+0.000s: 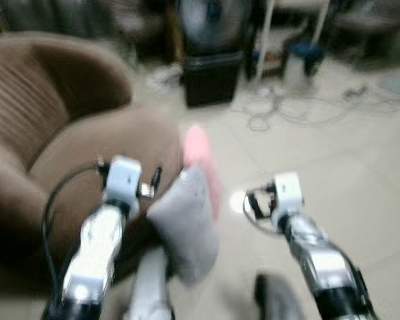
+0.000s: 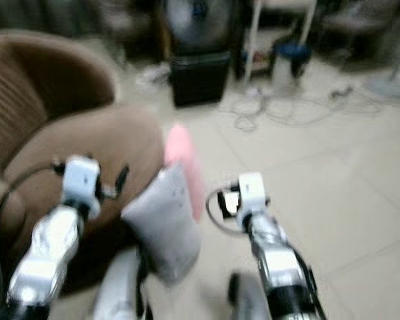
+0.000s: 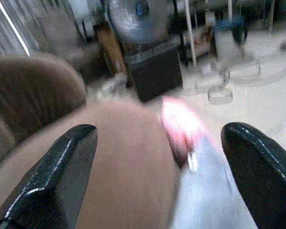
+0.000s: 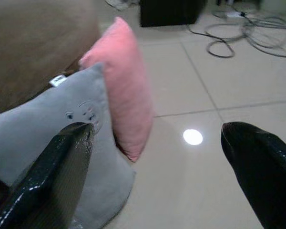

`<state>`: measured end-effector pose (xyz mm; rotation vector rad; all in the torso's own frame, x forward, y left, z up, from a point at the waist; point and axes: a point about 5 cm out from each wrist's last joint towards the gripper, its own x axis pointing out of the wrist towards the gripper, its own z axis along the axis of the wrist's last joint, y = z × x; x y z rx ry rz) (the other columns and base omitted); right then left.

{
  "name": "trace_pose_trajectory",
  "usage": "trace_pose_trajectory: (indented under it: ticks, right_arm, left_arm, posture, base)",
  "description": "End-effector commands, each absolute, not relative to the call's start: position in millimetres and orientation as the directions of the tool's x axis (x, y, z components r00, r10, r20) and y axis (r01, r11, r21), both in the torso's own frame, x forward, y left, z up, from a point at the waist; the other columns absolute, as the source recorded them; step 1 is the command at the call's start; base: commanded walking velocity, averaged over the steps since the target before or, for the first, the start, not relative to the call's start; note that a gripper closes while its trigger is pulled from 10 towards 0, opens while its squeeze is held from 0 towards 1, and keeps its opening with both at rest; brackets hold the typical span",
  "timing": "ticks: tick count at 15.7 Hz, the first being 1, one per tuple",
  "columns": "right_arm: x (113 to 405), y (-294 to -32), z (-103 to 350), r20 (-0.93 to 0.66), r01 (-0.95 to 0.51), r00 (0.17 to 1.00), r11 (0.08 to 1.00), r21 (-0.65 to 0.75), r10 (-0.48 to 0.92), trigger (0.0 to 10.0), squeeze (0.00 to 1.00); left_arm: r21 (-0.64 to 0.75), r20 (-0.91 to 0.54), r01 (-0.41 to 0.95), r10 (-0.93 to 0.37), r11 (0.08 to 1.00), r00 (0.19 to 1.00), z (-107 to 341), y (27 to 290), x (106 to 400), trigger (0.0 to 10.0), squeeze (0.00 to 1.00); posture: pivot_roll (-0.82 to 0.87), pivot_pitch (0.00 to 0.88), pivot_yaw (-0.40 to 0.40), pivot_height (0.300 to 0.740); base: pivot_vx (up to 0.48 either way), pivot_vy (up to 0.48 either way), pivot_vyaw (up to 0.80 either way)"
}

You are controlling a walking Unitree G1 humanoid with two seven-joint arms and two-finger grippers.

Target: Move the pillow to the sofa from floor

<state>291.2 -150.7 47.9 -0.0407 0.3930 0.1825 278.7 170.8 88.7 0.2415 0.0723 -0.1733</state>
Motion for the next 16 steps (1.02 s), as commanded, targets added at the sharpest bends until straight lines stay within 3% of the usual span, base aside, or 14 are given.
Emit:
trace_pose_trajectory:
  ticks: [1,6,13,16]
  right_arm:
    - [293.6,-146.0,51.3,-0.373,-0.195,0.910,0.981,0.005,0.182,10.0,0.00]
    - [292.2,-147.0,51.1,-0.376,-0.189,0.909,0.982,0.006,0.178,10.0,0.00]
    - [291.2,-146.8,50.5,-0.384,-0.217,0.903,0.976,-0.021,0.192,10.0,0.00]
    - [291.6,-146.3,50.6,-0.385,-0.217,0.903,0.976,-0.021,0.193,10.0,0.00]
  left_arm:
    - [0.256,-0.064,0.163,-0.152,0.953,0.986,98.8,175.1,284.7,10.0,0.00]
    - [0.252,-0.067,0.173,-0.161,0.952,0.985,98.6,174.7,283.8,10.0,0.00]
    - [0.247,-0.067,0.174,-0.163,0.953,0.984,98.3,174.5,282.4,10.0,0.00]
    - [0.246,-0.066,0.174,-0.162,0.954,0.985,98.5,174.6,282.7,10.0,0.00]
  posture:
    - [0.04,0.000,0.050,0.553]
    - [0.04,0.000,0.053,0.553]
    - [0.04,0.000,0.050,0.553]
    - [0.04,0.000,0.048,0.553]
  base:
    - [0.000,0.000,0.00]
    - [0.000,0.000,0.00]
    - [0.256,0.000,0.00]
    - [0.259,0.000,0.80]
